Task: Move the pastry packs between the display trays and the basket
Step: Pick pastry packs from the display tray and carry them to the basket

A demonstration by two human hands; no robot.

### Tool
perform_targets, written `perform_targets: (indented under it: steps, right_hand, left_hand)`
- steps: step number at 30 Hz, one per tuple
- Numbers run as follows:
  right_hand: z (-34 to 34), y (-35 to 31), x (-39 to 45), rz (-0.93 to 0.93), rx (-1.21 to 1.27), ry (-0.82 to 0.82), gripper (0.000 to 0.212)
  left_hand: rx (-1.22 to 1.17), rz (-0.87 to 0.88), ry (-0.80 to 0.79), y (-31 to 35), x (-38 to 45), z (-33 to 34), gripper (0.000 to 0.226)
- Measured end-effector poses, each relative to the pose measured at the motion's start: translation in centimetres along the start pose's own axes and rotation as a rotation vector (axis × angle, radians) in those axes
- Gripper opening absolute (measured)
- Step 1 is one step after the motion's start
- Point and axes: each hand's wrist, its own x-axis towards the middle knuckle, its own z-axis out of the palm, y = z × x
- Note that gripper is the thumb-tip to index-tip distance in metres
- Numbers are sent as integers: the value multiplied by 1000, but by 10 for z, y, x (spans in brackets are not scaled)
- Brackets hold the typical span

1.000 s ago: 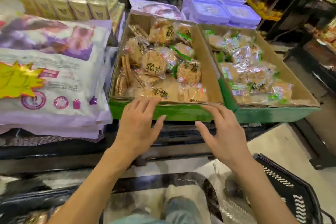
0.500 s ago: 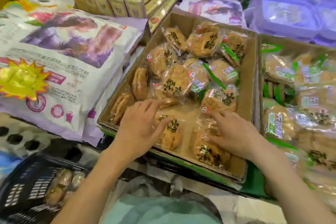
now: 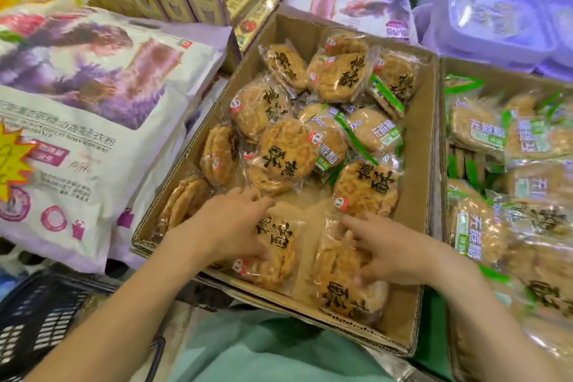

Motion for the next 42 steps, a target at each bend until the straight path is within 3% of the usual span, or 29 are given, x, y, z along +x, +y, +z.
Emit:
perform_targets:
  steps: [2, 5, 7, 12, 16, 19, 21, 22, 23, 25, 27, 30, 34, 36, 39, 42]
  right_hand:
    - [-6, 1, -2, -8, 47, -55, 74]
    - [-7, -1, -5, -34, 98, -59, 57]
    - [-4, -2, -9, -61, 226, 52, 47]
    - [1, -10, -23, -153, 878, 440, 39]
    - [18, -22, -21, -160, 1348, 623, 59]
    - [28, -38, -22, -157, 1671, 706, 50]
    - [32, -48, -23, -118, 1829, 710, 77]
    - [33, -55, -25, -96, 1894, 688, 90]
    - [33, -62, -27, -93, 1944, 655, 89]
    - [32, -77, -33, -101, 1949, 580, 65]
    - [35, -93, -37, -154, 1893, 441, 57]
    - [45, -124, -41, -293, 1799, 231, 72]
    - [98, -192, -36, -463, 1511, -107, 37]
    - [135, -233, -35, -520, 1403, -288, 34]
    - [194, -294, -43, -512, 1254, -490, 37]
    - [248, -349, -48, -445, 1145, -604, 48]
  left_hand:
    - [-11, -12, -23, -3, 3, 3, 88]
    - [-238, -7, 12, -10, 0, 2, 74]
    - [-361, 1, 47, -13, -5, -2, 63]
    - [-581, 21, 196, -12, -21, -3, 50]
    - [-851, -47, 407, -16, -44, -6, 48]
    - [-1176, -112, 564, -17, -64, -14, 38]
    - [-1417, -99, 668, -14, -78, -13, 38]
    - [-1519, -94, 736, -12, -88, -11, 40]
    - [-1617, -83, 810, -8, -98, -8, 40]
    - [-1759, -70, 930, 3, -123, 1, 36]
    - [-1816, -148, 1057, 18, -154, 15, 36]
    - [-1843, -310, 1228, 35, -206, 43, 41]
    - [-1791, -694, 1598, 48, -302, 105, 39]
    - [-1771, -878, 1846, 50, -352, 141, 29]
    - [-1701, -1078, 2067, 62, -425, 192, 21]
    - [-1671, -1200, 2160, 75, -486, 239, 27]
